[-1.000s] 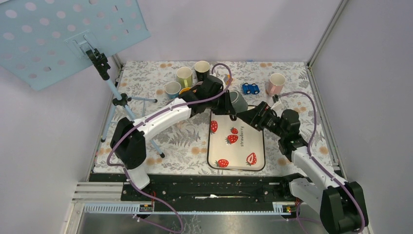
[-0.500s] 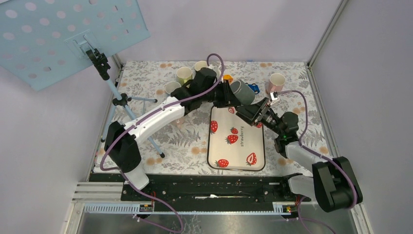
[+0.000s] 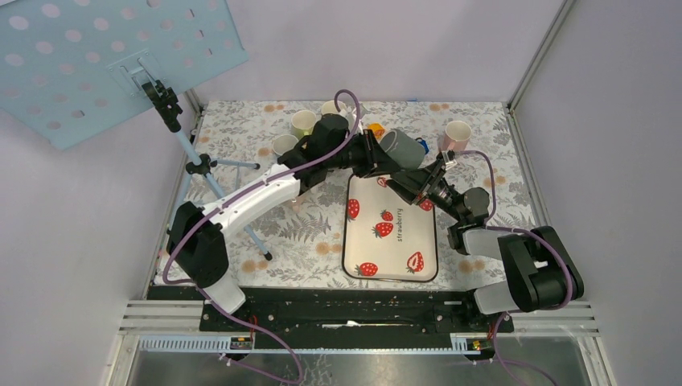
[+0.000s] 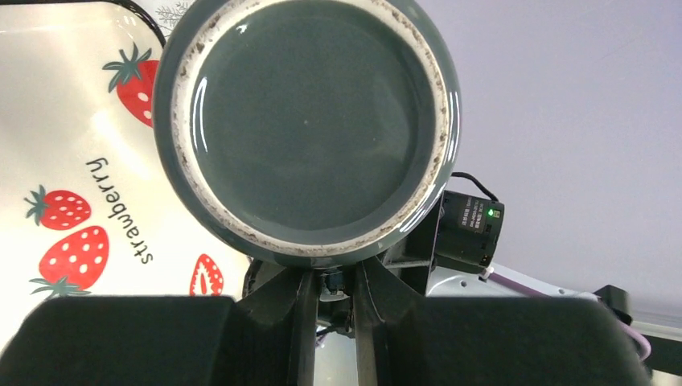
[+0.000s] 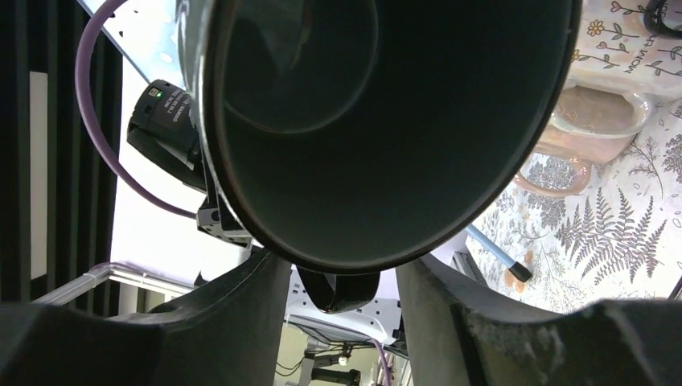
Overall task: Turn the mug right side up
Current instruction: Turn over the cup on the tray, then place the cup at the center of the board.
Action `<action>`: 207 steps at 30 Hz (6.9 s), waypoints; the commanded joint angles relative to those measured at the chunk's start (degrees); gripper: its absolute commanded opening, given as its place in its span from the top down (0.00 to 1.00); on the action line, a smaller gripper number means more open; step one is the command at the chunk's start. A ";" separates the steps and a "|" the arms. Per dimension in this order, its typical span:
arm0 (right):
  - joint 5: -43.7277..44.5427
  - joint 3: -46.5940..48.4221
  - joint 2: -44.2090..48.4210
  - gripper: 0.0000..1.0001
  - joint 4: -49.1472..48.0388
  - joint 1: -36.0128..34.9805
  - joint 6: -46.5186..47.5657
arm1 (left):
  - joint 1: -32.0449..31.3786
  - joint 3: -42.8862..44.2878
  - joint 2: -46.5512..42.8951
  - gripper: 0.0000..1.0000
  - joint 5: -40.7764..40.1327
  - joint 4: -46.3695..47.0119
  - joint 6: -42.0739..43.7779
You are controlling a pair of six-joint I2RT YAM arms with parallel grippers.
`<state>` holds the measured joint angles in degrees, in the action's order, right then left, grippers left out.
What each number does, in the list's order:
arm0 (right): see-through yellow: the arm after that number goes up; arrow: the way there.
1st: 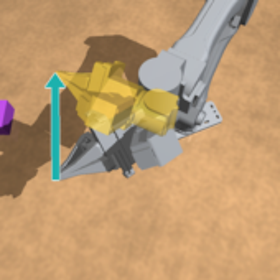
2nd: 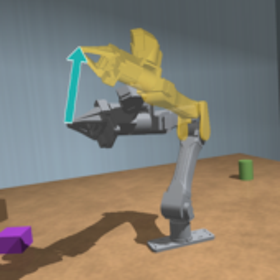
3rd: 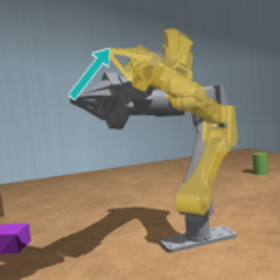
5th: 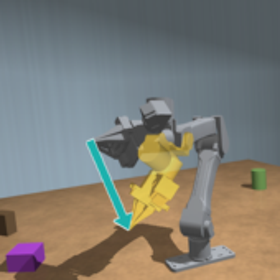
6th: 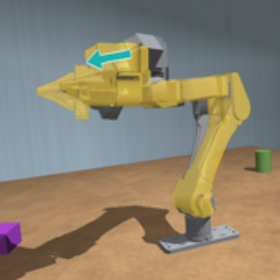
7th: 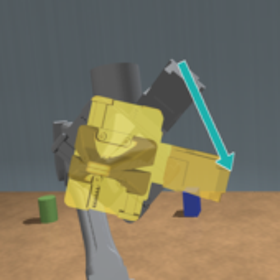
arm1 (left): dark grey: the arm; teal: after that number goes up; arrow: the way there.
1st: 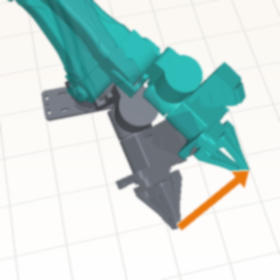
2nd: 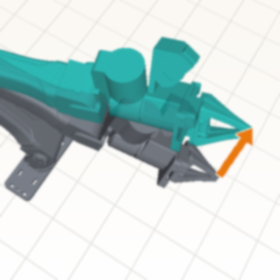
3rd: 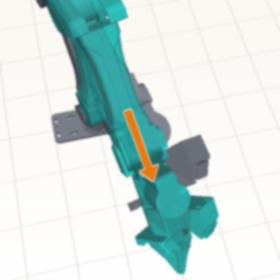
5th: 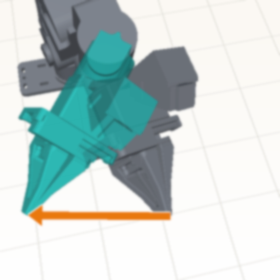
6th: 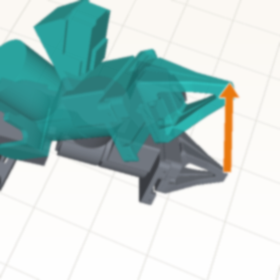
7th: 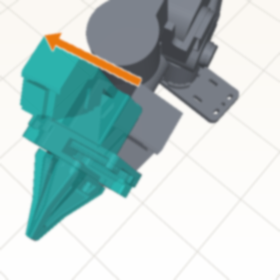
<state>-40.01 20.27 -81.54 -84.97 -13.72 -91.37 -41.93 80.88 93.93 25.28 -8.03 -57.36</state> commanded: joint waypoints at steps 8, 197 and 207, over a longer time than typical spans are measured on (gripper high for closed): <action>0.62 1.63 1.76 0.52 -13.56 0.18 -2.48 | 0.61 -5.06 -4.70 1.00 9.37 22.43 -10.86; 49.61 50.72 -20.30 0.76 113.88 15.65 70.80 | 1.07 -4.33 -10.24 0.01 2.54 -6.34 23.09; 48.44 50.83 -18.61 0.43 114.57 15.65 70.75 | 1.09 -4.28 -10.43 0.01 1.54 -6.82 23.13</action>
<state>8.32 68.64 -101.86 29.34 1.72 -20.93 -40.86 75.18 84.44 27.16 -16.32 -34.94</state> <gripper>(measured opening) 0.490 0.987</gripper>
